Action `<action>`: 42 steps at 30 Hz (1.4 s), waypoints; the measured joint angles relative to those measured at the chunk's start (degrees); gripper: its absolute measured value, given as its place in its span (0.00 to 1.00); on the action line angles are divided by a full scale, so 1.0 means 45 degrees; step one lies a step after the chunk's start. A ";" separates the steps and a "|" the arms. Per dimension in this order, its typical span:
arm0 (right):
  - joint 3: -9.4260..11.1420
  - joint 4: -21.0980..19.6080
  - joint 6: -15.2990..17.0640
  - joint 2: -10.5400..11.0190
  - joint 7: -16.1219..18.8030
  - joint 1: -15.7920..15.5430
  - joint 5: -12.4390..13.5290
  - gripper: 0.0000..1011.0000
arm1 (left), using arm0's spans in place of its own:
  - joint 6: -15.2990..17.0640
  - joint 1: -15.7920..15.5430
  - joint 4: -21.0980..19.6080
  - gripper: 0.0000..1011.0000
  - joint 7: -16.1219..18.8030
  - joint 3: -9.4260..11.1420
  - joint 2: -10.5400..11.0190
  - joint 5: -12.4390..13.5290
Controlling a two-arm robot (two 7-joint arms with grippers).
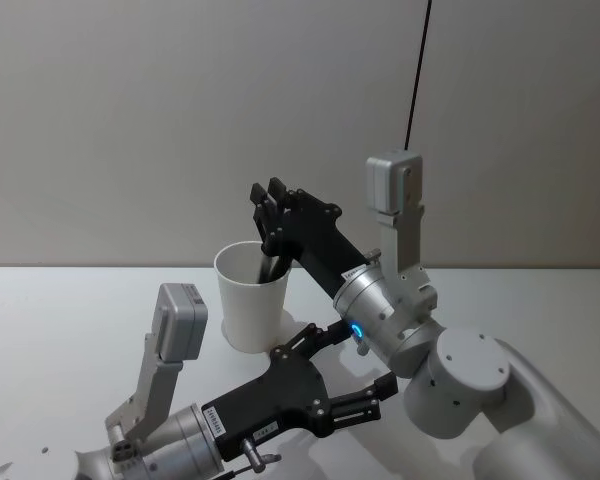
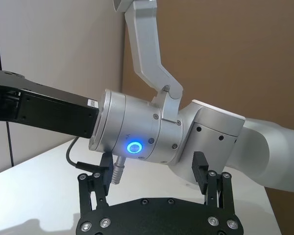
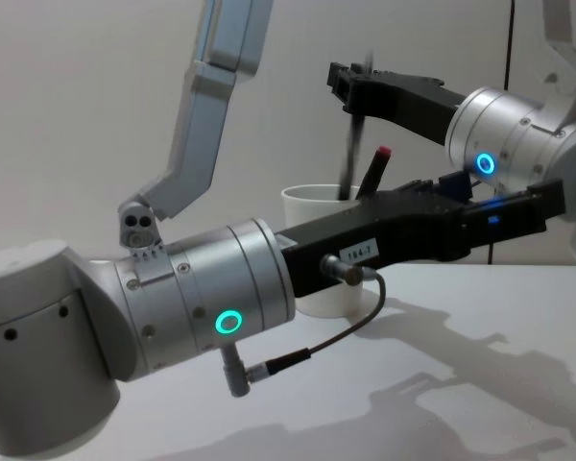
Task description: Place the pen into the pen holder.
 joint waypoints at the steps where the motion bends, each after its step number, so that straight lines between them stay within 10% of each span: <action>1: -0.0005 0.0042 0.0004 -0.0026 -0.0025 0.0022 -0.0024 0.23 | 0.0001 0.0000 0.0001 0.99 0.0001 0.0000 0.0000 0.0000; 25: 0.0032 0.0156 0.0106 -0.0134 -0.0098 0.0047 -0.0139 0.97 | 0.0006 -0.0003 0.0008 0.99 -0.0001 0.0019 -0.0006 0.0000; 42: 0.0752 -0.1100 0.0355 0.0282 0.0096 -0.0689 0.0454 0.99 | -0.0012 -0.0010 -0.0011 0.99 -0.0025 0.0016 -0.0018 -0.0016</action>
